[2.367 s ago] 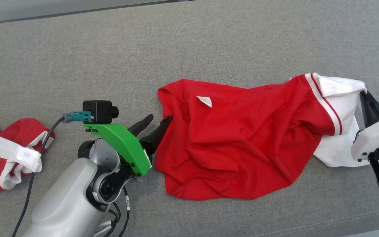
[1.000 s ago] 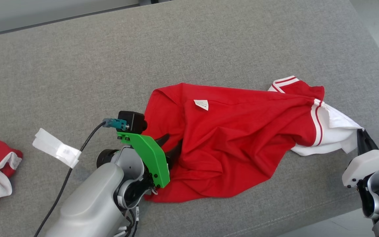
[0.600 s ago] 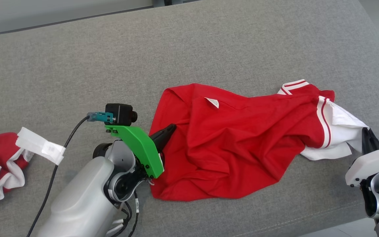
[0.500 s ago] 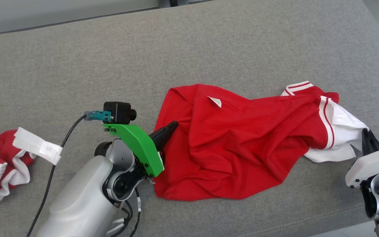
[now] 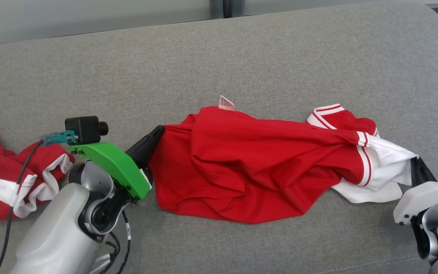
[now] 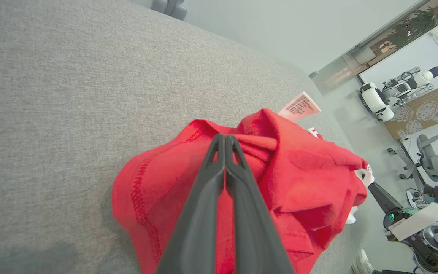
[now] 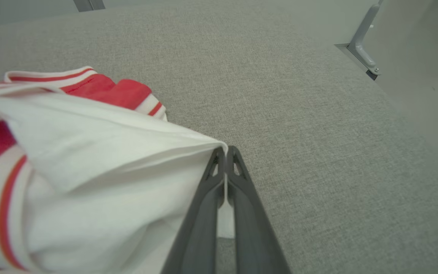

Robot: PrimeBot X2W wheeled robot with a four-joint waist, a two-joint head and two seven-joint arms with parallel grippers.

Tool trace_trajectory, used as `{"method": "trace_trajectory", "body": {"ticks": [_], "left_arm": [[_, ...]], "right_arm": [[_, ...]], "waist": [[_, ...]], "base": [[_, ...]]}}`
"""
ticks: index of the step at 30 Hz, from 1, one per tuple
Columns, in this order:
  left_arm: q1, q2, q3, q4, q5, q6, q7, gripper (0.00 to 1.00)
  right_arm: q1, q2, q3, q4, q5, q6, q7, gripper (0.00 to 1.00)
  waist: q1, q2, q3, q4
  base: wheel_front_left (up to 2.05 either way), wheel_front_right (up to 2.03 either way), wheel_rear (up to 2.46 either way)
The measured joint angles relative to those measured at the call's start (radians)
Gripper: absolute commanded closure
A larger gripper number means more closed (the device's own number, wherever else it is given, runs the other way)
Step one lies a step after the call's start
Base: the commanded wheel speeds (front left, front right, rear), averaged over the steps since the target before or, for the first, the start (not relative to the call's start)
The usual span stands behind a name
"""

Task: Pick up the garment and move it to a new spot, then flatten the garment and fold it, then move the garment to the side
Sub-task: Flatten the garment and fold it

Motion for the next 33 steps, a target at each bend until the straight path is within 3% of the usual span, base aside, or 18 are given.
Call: {"method": "trace_trajectory", "body": {"ticks": [7,14,15,16,22,27,33], "left_arm": [[0.119,0.045,-0.03,-0.064,-0.001,0.005,0.017,1.0],[0.288,0.072,-0.136,-0.102,-0.028,-0.002,0.09,0.97],[0.292,0.079,-0.137,-0.11,-0.025,-0.003,0.09,0.64],[0.292,0.086,-0.137,-0.121,-0.019,-0.003,0.089,0.02],[0.271,0.091,-0.024,-0.216,-0.038,-0.002,0.011,0.0],[0.21,0.004,0.014,-0.297,-0.132,-0.001,0.004,0.0],[0.185,0.009,-0.045,-0.176,-0.094,0.086,0.074,0.0]], "right_arm": [[0.059,0.003,0.026,0.015,-0.006,0.003,0.015,1.0],[0.092,-0.011,0.034,0.039,-0.011,0.009,0.034,1.0],[0.092,-0.014,0.034,0.039,-0.014,0.01,0.034,1.0],[0.092,-0.017,0.033,0.04,-0.016,0.01,0.034,1.0],[0.088,-0.027,0.034,0.043,-0.026,0.01,0.042,1.0],[0.086,-0.028,0.035,0.049,-0.033,0.01,0.045,1.0],[0.074,-0.024,0.055,0.051,-0.041,0.01,0.051,1.0]], "waist": [[0.0,0.0,-0.002,0.019],[0.0,0.0,0.012,0.027],[0.0,-0.0001,0.014,0.025],[0.0,0.0,0.015,0.023],[0.0,0.0,0.015,0.015],[0.0,0.0,0.009,0.006],[0.0,0.0,0.011,-0.011]], "base": [[0.0,0.0,0.0],[0.0,0.0,0.0],[0.0,0.0,0.0],[0.0,0.0,0.0],[0.0,0.0,0.0],[0.0,0.0,0.0],[0.0,0.0,0.0]]}}
